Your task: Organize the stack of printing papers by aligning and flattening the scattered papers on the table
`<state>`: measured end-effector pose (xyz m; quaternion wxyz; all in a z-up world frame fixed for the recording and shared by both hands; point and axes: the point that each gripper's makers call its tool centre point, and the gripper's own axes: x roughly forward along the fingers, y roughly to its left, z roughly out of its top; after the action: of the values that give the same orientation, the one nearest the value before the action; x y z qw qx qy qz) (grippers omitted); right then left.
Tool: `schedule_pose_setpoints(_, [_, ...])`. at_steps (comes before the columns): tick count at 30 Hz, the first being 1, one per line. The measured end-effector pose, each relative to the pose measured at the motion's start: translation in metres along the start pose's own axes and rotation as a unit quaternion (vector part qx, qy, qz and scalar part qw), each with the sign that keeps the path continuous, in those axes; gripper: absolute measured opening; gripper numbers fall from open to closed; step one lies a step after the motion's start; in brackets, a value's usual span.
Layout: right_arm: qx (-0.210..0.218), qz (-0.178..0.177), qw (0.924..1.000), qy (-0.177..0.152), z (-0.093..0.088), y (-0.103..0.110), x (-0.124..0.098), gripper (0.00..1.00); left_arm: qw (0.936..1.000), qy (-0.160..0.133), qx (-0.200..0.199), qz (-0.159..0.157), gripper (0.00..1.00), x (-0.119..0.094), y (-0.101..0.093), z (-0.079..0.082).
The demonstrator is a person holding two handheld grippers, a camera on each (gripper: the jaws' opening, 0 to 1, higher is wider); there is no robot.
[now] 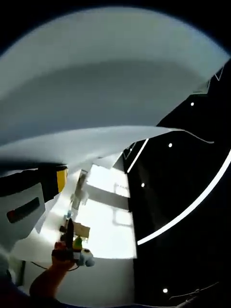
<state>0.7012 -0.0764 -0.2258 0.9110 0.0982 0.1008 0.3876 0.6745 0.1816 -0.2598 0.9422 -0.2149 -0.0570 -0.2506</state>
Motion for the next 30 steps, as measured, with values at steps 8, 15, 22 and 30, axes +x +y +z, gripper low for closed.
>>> schedule_pose_setpoints(8, [-0.027,-0.024,0.9993,0.000,-0.002,-0.002,-0.006,0.90,1.0000,0.001,0.005,0.002,0.07,-0.001,-0.001,-0.001])
schedule_pose_setpoints(15, [-0.057,-0.036,0.9977,0.008,-0.008,-0.003,-0.003,0.90,0.9999,-0.002,0.010,0.006,0.07,-0.003,0.000,0.000])
schedule_pose_setpoints(22, [-0.054,-0.030,0.9980,0.012,-0.015,-0.008,0.006,0.90,0.9999,-0.006,0.004,0.008,0.07,-0.002,0.004,0.002])
schedule_pose_setpoints(30, [-0.048,-0.032,0.9983,0.012,-0.015,-0.013,0.001,0.90,0.9999,-0.006,0.002,0.011,0.07,-0.001,0.006,0.002])
